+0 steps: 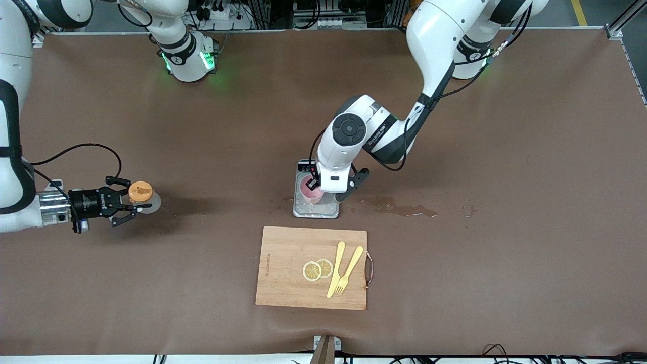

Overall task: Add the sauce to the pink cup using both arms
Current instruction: 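Release the cup on the scale while the right gripper brings the bottle over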

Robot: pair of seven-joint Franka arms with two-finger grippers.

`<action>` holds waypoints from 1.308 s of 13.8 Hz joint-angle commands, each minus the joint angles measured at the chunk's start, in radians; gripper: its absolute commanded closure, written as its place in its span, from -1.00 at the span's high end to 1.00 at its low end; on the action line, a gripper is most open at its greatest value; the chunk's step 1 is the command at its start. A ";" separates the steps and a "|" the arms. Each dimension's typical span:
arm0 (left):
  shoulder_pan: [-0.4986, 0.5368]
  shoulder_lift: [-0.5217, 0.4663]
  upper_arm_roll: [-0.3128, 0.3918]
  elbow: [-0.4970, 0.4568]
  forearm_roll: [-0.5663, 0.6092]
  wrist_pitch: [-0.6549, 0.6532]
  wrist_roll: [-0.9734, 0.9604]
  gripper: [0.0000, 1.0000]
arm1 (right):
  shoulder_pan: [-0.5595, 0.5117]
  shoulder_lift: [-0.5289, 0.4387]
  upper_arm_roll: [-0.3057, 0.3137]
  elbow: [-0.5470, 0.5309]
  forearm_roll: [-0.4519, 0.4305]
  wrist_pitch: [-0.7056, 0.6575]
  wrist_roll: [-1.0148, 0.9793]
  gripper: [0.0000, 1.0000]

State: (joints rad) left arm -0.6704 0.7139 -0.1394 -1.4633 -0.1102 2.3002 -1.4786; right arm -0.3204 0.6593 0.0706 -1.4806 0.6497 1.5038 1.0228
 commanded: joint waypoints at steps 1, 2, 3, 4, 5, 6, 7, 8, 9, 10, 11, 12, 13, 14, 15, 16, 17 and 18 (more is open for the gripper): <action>-0.012 0.022 0.014 0.032 0.050 0.030 -0.031 -1.00 | 0.044 -0.056 -0.009 -0.015 -0.037 0.013 0.068 -0.20; -0.012 0.024 0.014 0.031 0.052 0.034 -0.028 -1.00 | 0.053 -0.064 -0.009 -0.015 -0.041 0.013 0.085 -0.20; -0.009 0.024 0.014 0.032 0.057 0.035 -0.025 -0.99 | 0.064 -0.067 -0.009 -0.015 -0.042 0.015 0.097 -0.20; -0.002 0.022 0.014 0.031 0.057 0.035 -0.014 -0.27 | 0.070 -0.070 -0.011 -0.013 -0.048 0.016 0.105 -0.20; 0.000 0.021 0.014 0.032 0.061 0.036 0.004 0.94 | 0.075 -0.076 -0.009 -0.013 -0.062 0.019 0.114 -0.20; -0.003 0.016 0.020 0.031 0.076 0.036 0.024 1.00 | 0.092 -0.081 -0.009 -0.013 -0.073 0.038 0.137 -0.20; -0.002 0.012 0.020 0.031 0.080 0.035 0.027 1.00 | 0.109 -0.084 -0.009 -0.013 -0.090 0.044 0.158 -0.20; 0.000 0.001 0.020 0.031 0.083 0.033 0.027 1.00 | 0.118 -0.090 -0.008 -0.013 -0.091 0.045 0.177 -0.20; 0.002 -0.014 0.020 0.028 0.083 0.030 0.027 1.00 | 0.136 -0.096 -0.008 -0.013 -0.091 0.058 0.209 -0.20; 0.002 -0.020 0.020 0.028 0.083 0.025 0.027 1.00 | 0.159 -0.107 -0.009 -0.013 -0.093 0.062 0.247 -0.20; 0.003 -0.022 0.021 0.026 0.083 0.022 0.027 1.00 | 0.178 -0.116 -0.009 -0.013 -0.096 0.065 0.281 -0.20; 0.003 -0.024 0.020 0.026 0.087 0.015 0.027 1.00 | 0.208 -0.121 -0.009 -0.010 -0.114 0.073 0.327 -0.20; 0.003 -0.031 0.020 0.026 0.095 0.001 0.027 1.00 | 0.236 -0.132 -0.008 -0.009 -0.152 0.090 0.370 -0.20; 0.005 -0.037 0.020 0.024 0.096 -0.013 0.029 1.00 | 0.262 -0.133 -0.006 -0.009 -0.180 0.114 0.413 -0.20; 0.005 -0.047 0.020 0.024 0.096 -0.031 0.029 1.00 | 0.283 -0.135 -0.005 -0.007 -0.182 0.127 0.453 -0.20; 0.005 -0.054 0.021 0.023 0.096 -0.053 0.029 1.00 | 0.311 -0.135 -0.008 -0.004 -0.188 0.134 0.482 -0.20; 0.005 -0.068 0.021 0.020 0.104 -0.082 0.029 1.00 | 0.329 -0.135 -0.009 0.008 -0.191 0.136 0.520 -0.19; 0.014 -0.083 0.020 0.018 0.118 -0.123 0.041 1.00 | 0.346 -0.133 -0.008 0.023 -0.214 0.136 0.561 -0.19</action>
State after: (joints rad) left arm -0.6657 0.6796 -0.1223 -1.4287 -0.0308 2.2480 -1.4517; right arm -0.0050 0.5512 0.0712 -1.4730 0.4737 1.6451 1.5032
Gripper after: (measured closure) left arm 0.000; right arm 0.564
